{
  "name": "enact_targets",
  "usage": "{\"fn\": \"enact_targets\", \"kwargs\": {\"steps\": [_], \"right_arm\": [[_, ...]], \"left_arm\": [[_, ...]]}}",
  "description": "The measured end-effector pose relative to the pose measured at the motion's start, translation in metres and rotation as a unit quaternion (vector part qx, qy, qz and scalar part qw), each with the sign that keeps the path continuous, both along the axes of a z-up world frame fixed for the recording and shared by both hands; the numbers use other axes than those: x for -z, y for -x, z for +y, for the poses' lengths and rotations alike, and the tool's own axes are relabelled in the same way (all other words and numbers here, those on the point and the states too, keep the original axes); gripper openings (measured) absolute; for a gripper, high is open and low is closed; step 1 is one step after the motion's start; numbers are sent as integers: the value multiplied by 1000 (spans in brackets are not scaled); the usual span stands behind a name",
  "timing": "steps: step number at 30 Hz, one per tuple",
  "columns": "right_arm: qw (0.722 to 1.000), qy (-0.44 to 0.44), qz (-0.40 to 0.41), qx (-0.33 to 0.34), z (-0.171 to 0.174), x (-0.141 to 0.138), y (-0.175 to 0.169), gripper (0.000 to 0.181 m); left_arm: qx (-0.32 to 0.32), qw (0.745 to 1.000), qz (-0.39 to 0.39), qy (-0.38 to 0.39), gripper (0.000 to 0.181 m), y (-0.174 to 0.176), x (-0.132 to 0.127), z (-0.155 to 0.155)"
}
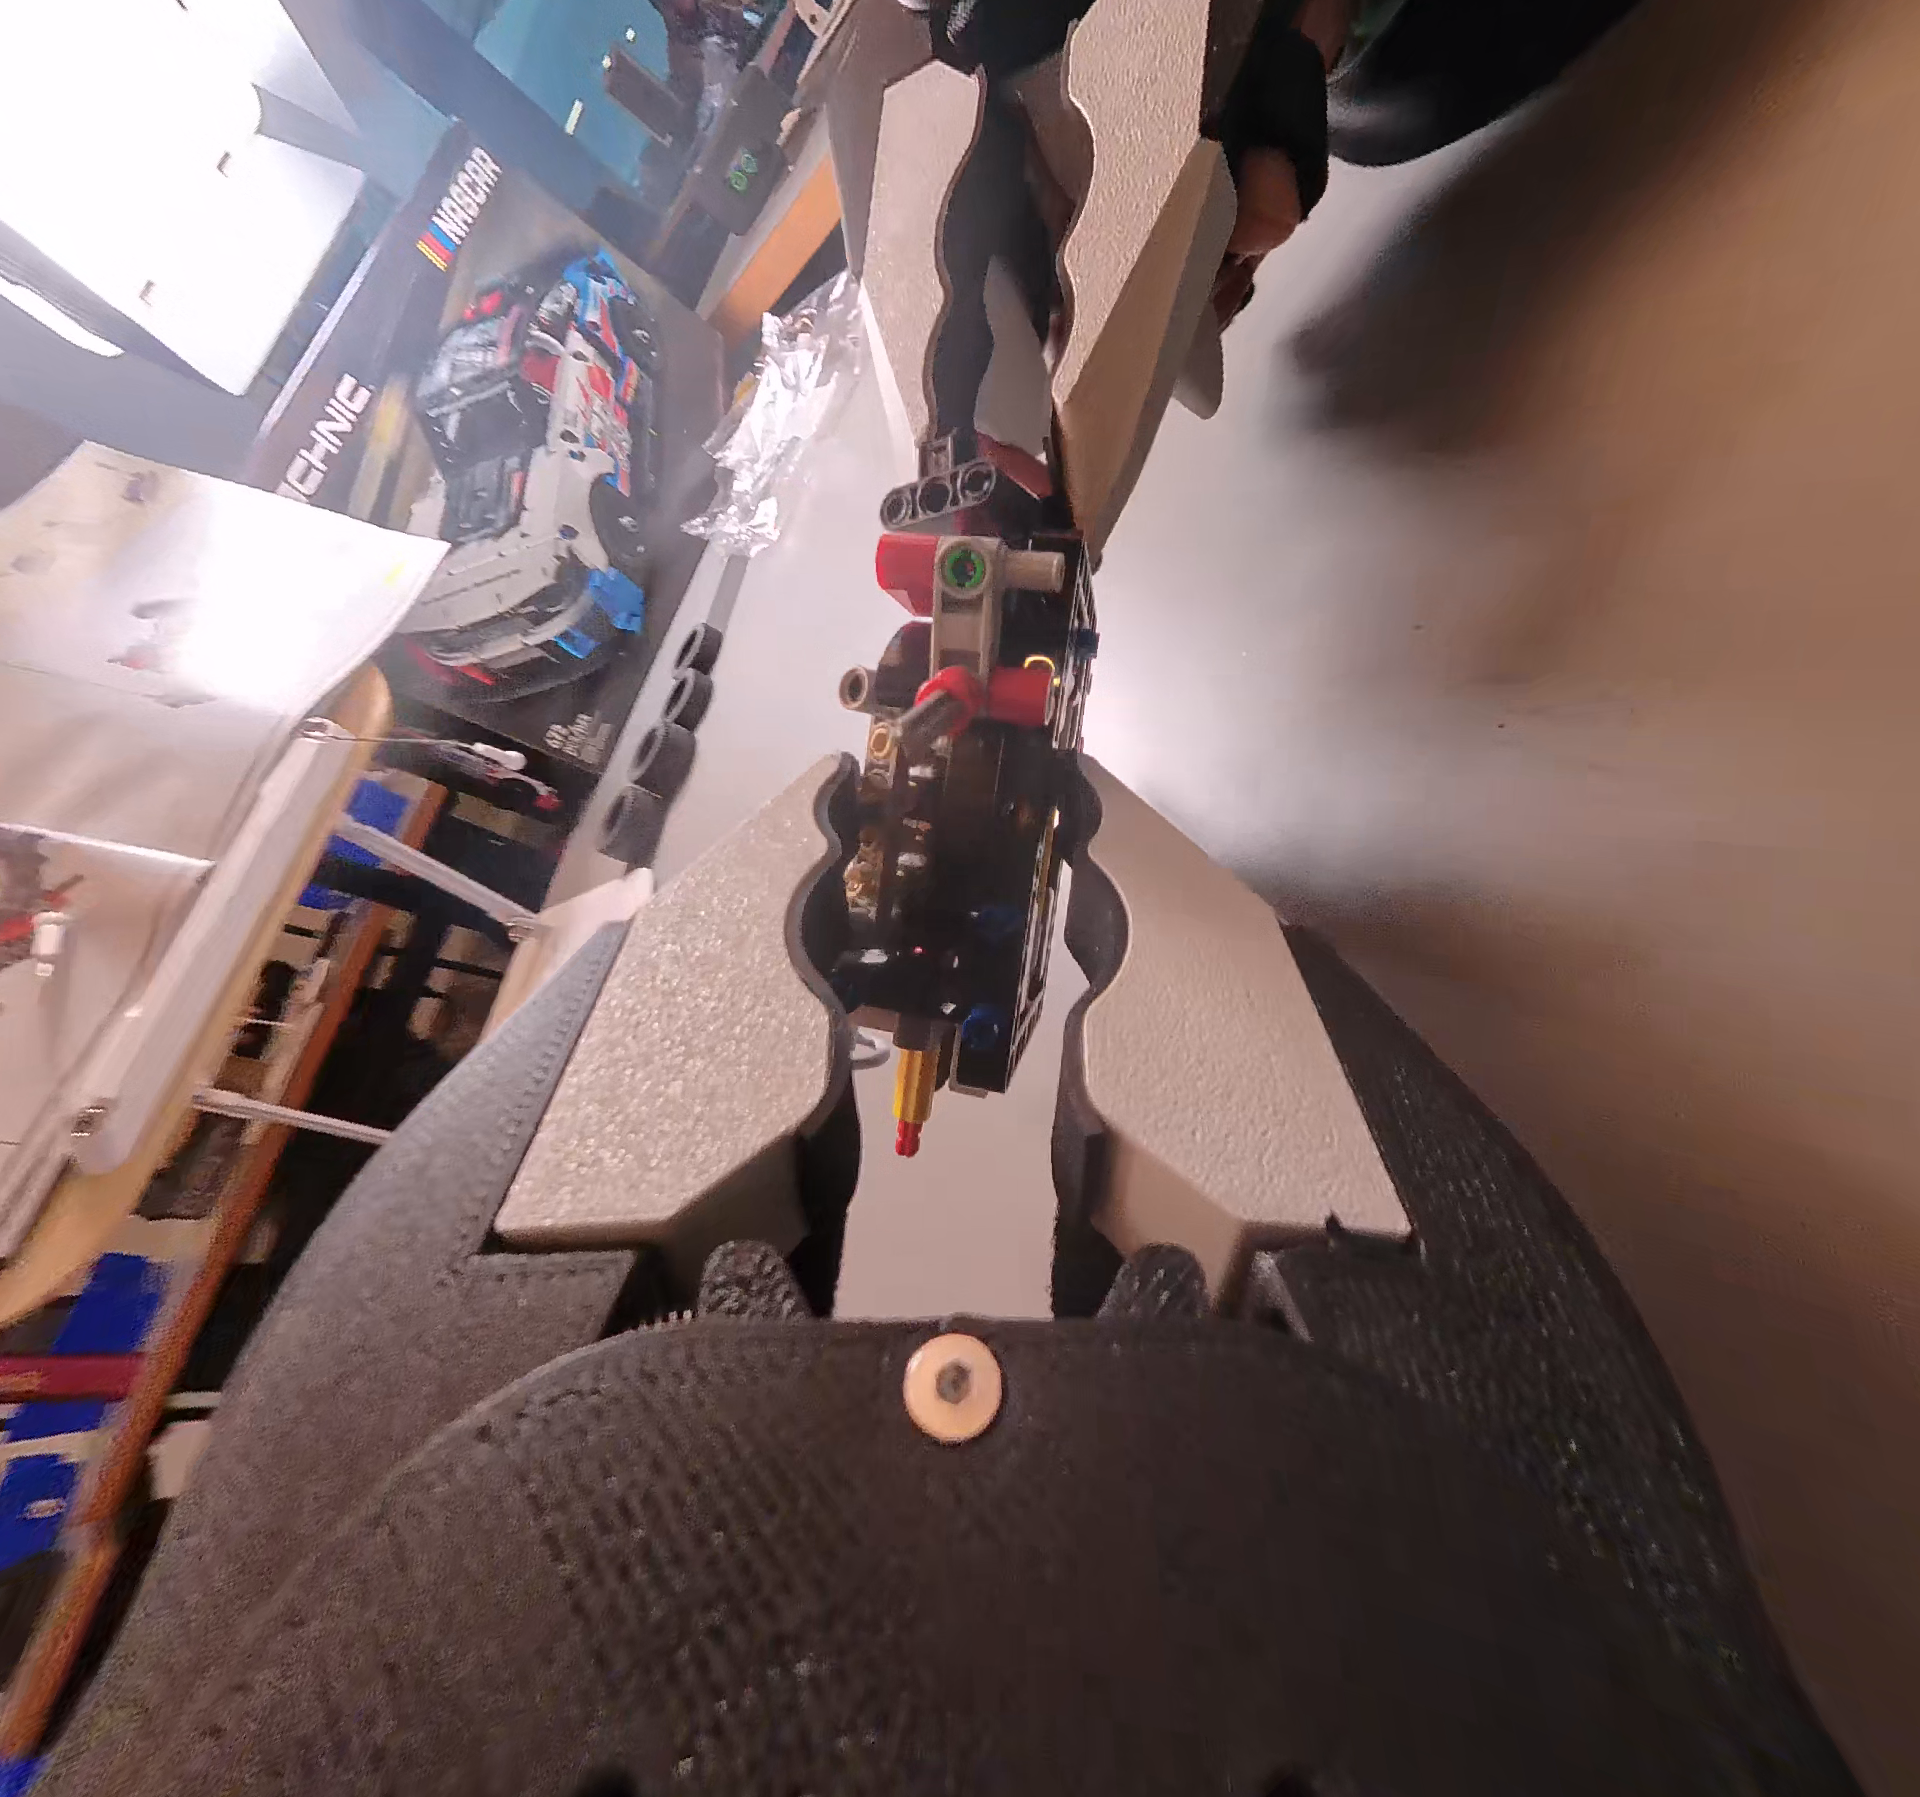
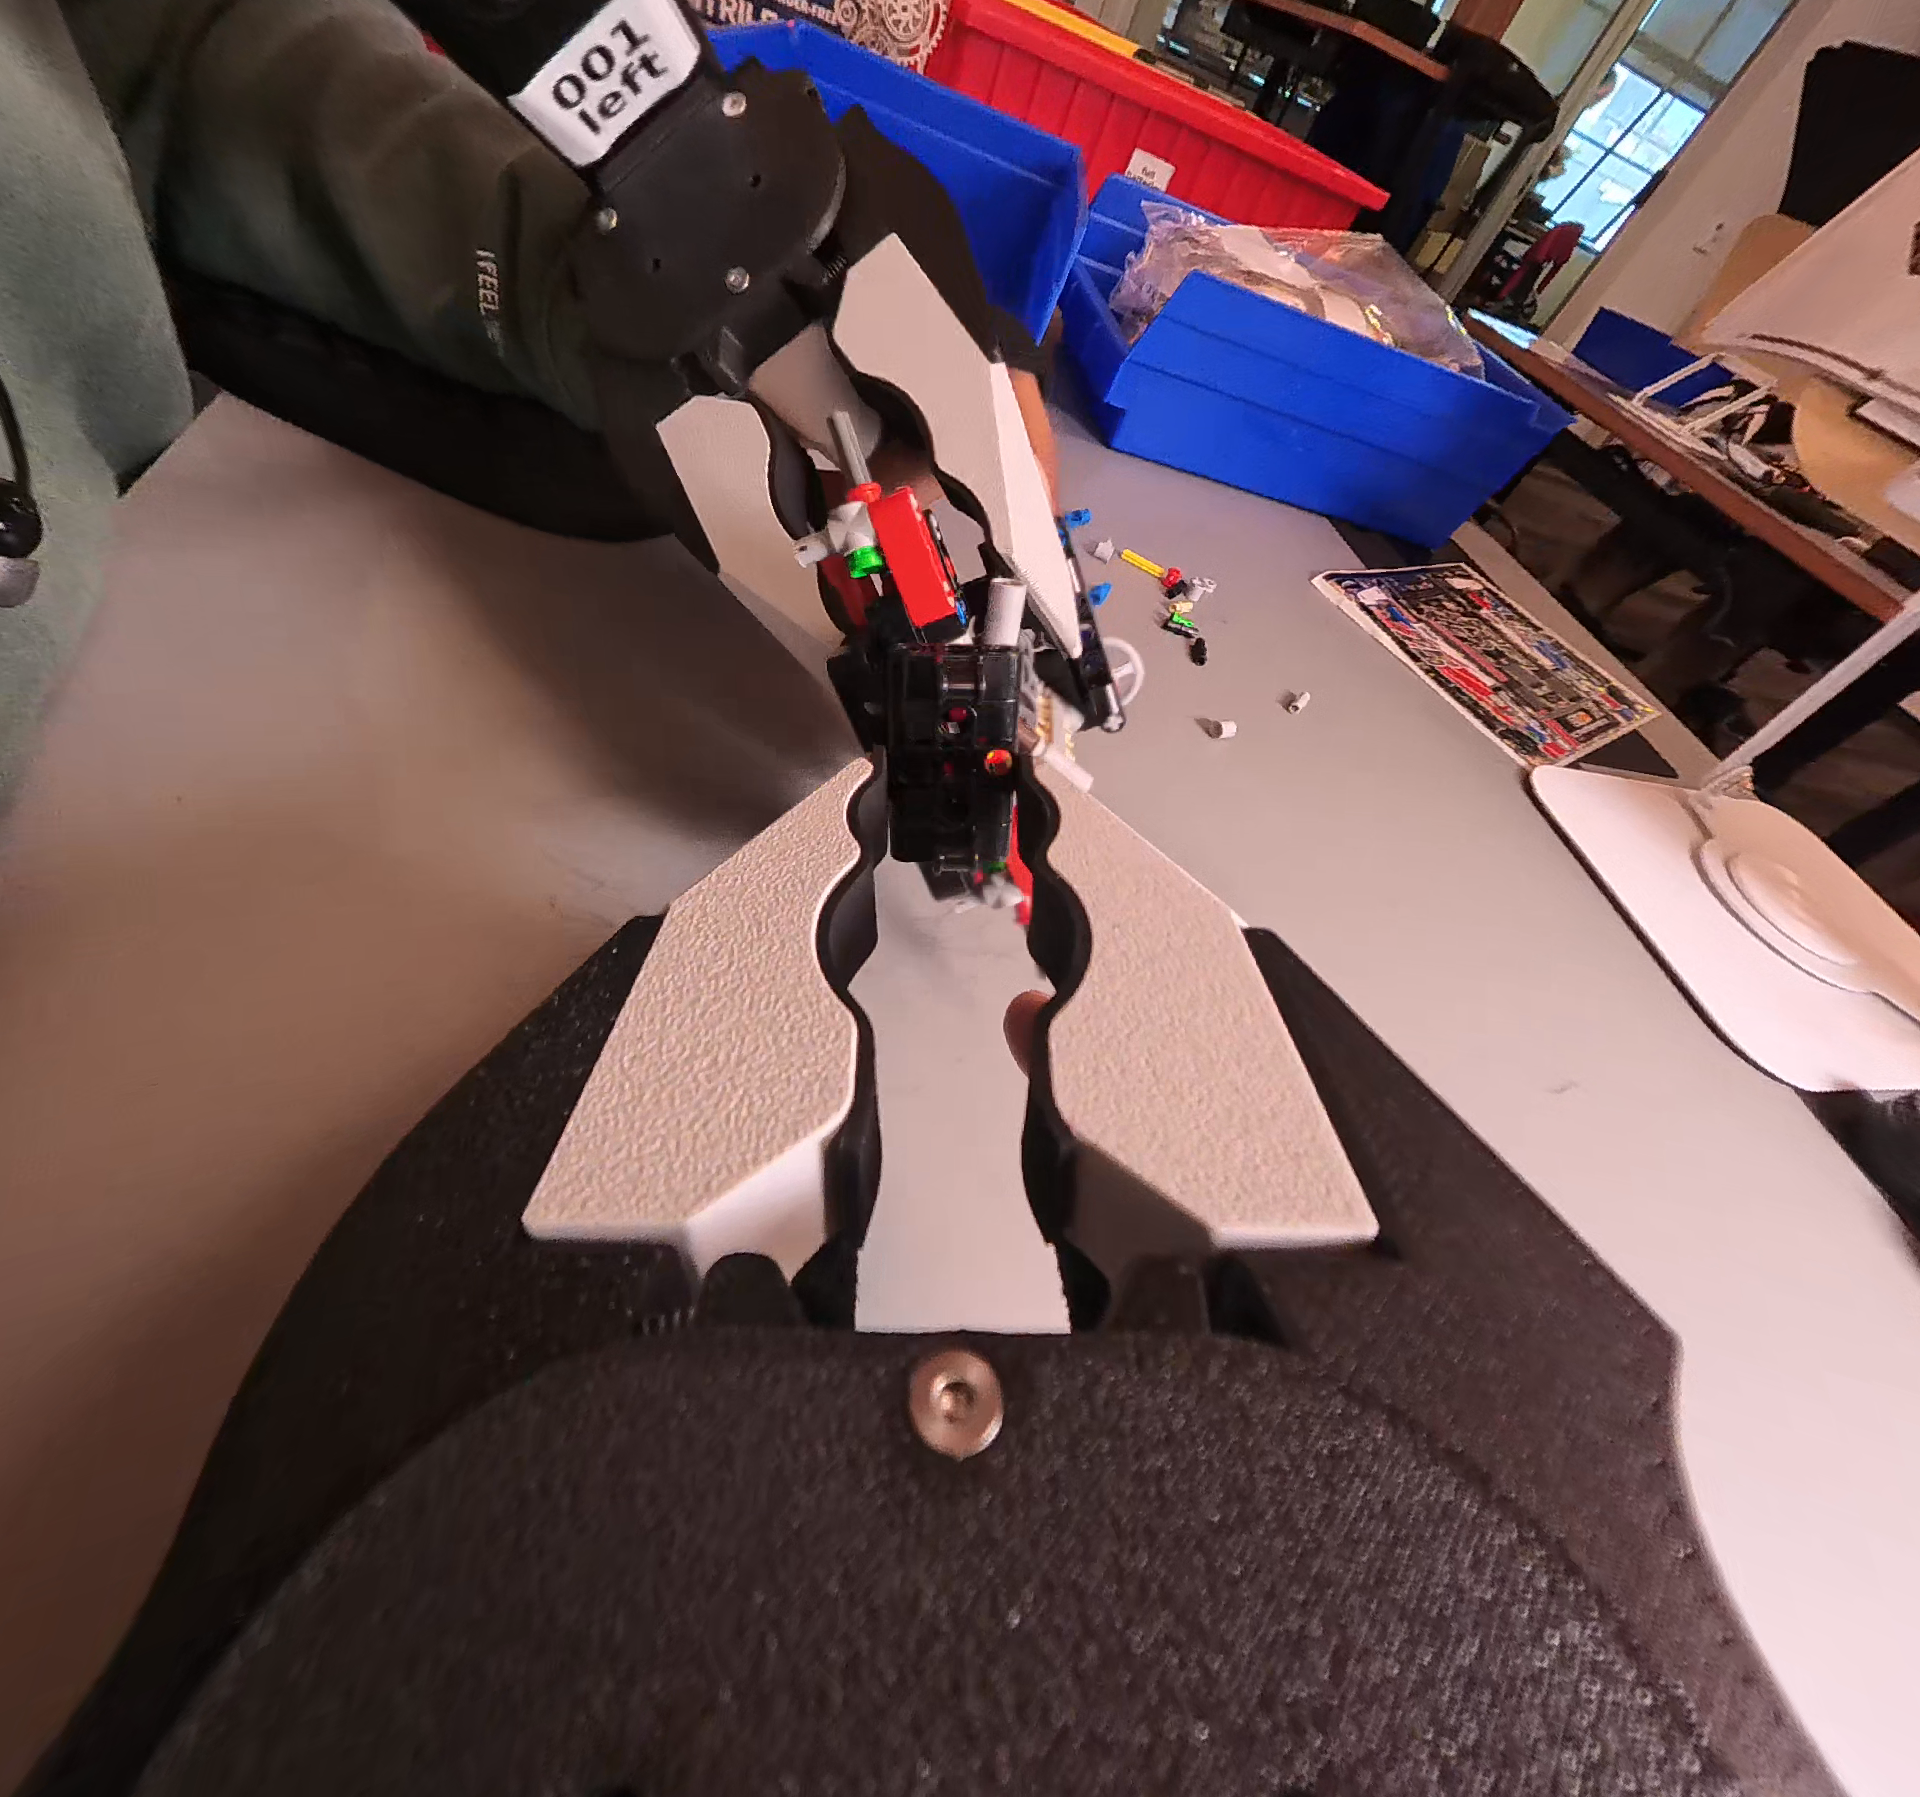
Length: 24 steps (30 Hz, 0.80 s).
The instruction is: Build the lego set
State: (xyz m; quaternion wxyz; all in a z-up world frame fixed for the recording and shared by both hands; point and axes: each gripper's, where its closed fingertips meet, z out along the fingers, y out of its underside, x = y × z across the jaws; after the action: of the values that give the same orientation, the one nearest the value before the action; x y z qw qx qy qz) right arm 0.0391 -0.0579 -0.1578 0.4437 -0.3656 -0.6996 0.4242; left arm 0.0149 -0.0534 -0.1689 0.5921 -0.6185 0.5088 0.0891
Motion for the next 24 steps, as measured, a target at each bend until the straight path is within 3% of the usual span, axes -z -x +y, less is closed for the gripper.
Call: {"fn": "enact_targets", "kwargs": {"steps": [6, 12, 17, 24], "right_arm": [[999, 34, 4, -2, 4, -9, -1, 23], [998, 49, -23, -35, -2, -6, -5, 23], [993, 72, -71, -57, -2, -9, -6, 23], [975, 147, -150, -75, -1, -31, 1, 24]], "left_arm": [[17, 993, -90, 80, 36, -3, -3, -3], [32, 978, -124, 163, 36, -10, 5, -9], [45, 954, -193, 226, 36, -14, 4, -10], [83, 911, -318, 250, 36, -14, -12, -10]]}}
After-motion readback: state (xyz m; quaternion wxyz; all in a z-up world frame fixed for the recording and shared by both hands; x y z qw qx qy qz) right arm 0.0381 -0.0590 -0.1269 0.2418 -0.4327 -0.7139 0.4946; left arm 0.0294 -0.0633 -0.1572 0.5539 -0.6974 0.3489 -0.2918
